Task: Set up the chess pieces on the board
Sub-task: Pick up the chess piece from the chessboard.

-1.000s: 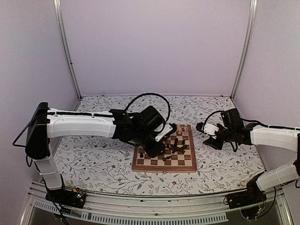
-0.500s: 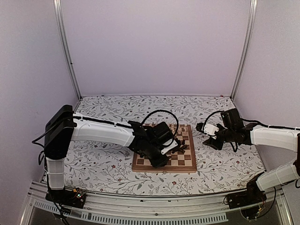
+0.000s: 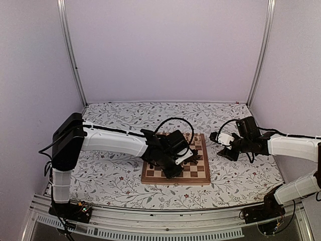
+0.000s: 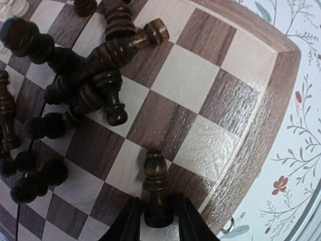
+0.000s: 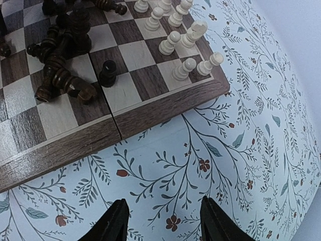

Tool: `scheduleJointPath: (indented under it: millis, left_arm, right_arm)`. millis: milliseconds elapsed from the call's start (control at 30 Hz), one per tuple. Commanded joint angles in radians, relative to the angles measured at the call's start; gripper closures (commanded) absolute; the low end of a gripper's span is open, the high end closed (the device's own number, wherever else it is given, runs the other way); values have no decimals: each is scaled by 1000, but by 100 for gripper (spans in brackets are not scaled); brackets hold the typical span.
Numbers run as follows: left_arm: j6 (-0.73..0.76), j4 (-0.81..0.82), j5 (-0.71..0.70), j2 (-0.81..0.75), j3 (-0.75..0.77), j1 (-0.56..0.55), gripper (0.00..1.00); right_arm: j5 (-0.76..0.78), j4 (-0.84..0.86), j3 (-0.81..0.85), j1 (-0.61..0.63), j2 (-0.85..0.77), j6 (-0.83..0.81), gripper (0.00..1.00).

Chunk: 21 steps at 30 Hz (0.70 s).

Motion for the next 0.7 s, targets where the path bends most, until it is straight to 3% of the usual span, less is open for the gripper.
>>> scheduleJointPath:
  millis: [0, 267, 367, 533, 667]
  left_arm:
    - [8, -17, 19, 26, 21, 6, 73]
    - [15, -31, 17, 31, 2, 15, 84]
    - [10, 5, -2, 0, -11, 19, 86]
    - [-16, 218, 77, -107, -119, 55, 89]
    - [-53, 408, 100, -183, -212, 67, 90]
  right_arm:
    - [-18, -9, -1, -1, 9, 5, 49]
    - [-30, -22, 24, -1, 13, 15, 50]
    - [-104, -69, 83, -1, -34, 52, 51]
    - [-295, -80, 136, -2, -97, 93, 52]
    - [-503, -147, 249, -2, -28, 196, 53]
